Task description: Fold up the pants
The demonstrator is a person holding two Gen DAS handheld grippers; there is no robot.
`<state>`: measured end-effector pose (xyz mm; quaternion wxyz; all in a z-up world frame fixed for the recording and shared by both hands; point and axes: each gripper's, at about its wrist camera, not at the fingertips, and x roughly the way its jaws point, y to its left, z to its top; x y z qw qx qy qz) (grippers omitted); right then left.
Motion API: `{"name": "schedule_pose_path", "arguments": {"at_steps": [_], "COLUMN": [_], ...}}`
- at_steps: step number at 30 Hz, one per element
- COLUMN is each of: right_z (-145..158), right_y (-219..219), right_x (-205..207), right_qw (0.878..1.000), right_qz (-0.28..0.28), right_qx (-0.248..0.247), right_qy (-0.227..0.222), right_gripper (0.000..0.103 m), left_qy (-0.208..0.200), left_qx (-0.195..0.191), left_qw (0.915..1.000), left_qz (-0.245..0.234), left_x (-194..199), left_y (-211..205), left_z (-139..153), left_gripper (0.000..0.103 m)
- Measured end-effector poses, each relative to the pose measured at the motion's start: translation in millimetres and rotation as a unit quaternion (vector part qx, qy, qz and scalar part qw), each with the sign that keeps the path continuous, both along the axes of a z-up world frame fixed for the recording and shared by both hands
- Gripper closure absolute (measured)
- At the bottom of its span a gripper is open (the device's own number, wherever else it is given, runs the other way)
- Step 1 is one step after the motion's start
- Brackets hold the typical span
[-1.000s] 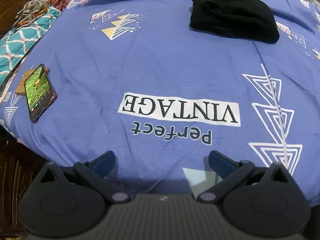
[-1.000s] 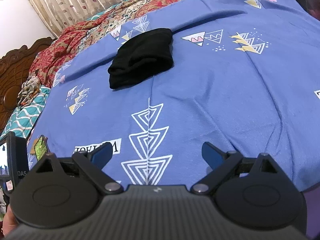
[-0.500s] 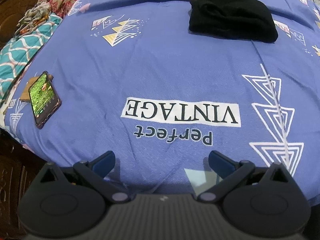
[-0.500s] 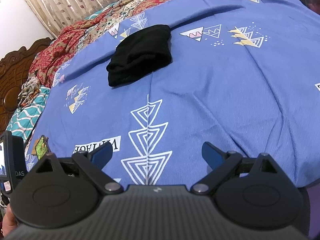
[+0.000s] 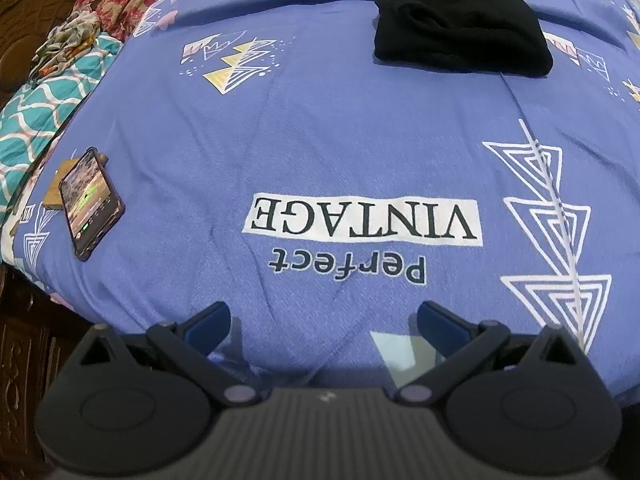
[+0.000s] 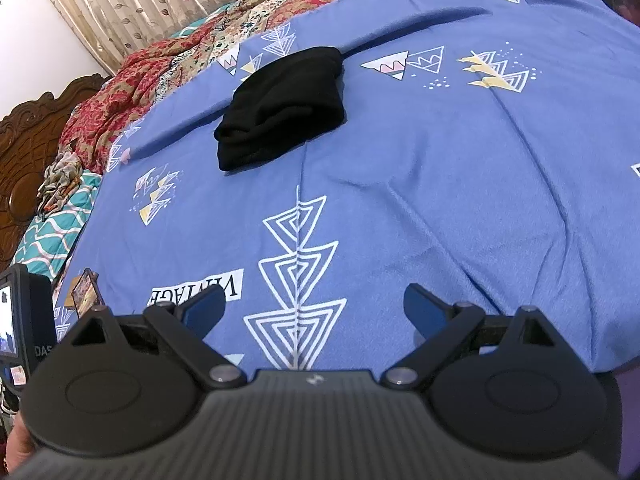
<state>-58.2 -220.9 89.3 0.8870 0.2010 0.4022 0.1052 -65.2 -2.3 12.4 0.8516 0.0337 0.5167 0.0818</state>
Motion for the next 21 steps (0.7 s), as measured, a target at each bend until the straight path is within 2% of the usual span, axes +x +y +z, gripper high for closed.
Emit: {"name": "schedule_pose_path", "arguments": {"at_steps": [21], "right_z": [0.2], "right_y": [-0.7], "right_x": [0.5], "right_qw": [1.000], "right_qz": [0.003], "right_qx": [-0.001], "right_qy": [0.000], "right_gripper": [0.006], "left_qy": [-0.001], "left_qx": [0.020], "left_qw": [0.9998], "left_qz": [-0.002], "left_x": [2.6], "left_y": [-2.2], "left_z": [-0.9], "left_gripper": [0.000]}}
